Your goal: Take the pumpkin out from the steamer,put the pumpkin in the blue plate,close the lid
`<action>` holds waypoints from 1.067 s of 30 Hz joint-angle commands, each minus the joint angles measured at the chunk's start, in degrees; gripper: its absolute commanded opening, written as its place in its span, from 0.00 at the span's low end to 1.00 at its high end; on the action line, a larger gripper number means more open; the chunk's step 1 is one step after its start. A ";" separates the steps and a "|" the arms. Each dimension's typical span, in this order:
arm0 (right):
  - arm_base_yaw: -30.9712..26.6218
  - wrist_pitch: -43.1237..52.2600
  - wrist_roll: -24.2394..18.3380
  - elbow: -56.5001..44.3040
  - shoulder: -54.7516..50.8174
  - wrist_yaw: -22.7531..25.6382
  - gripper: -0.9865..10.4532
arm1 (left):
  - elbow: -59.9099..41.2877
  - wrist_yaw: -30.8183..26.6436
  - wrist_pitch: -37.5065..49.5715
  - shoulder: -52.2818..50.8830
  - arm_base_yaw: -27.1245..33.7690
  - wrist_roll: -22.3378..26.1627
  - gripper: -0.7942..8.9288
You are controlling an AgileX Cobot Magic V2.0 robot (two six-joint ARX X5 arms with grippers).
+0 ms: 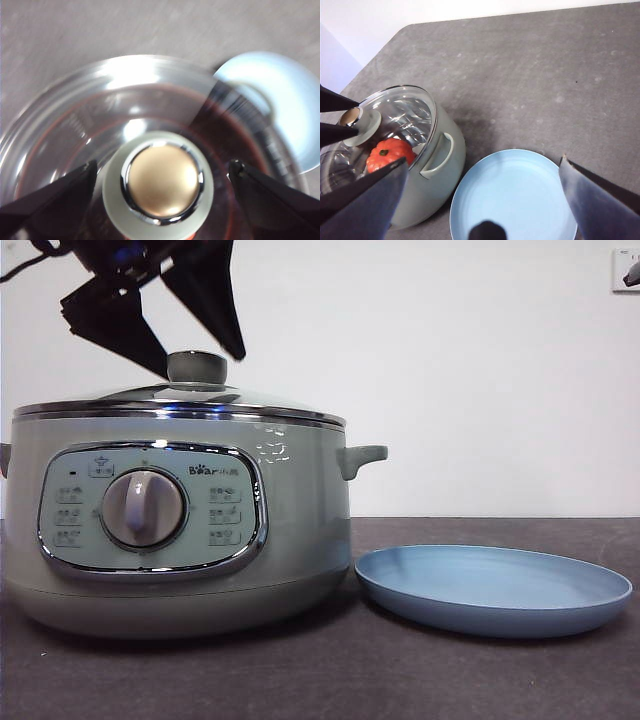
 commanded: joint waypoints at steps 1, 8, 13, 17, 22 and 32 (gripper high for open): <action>0.15 0.17 -0.35 0.09 0.07 0.15 0.53 | 0.04 -1.31 -0.57 0.76 -0.72 0.68 0.53; 0.15 0.17 -0.35 0.09 0.07 0.31 0.53 | 0.02 -1.46 -1.31 0.90 -1.11 0.66 0.41; 0.15 0.17 -0.35 0.09 0.07 0.31 0.53 | 0.02 -1.44 -1.64 0.90 -1.11 0.74 0.08; 0.15 0.13 -0.37 0.09 0.07 0.31 0.53 | 0.04 -1.46 -0.48 0.90 -1.11 0.74 0.07; 0.15 -0.22 -0.31 0.09 0.07 0.28 0.53 | 0.04 -1.51 1.49 0.87 -1.11 0.74 0.07; 0.28 1.42 -0.50 0.09 0.33 -0.15 0.53 | 0.07 -5.16 3.72 -5.09 -1.07 0.70 0.07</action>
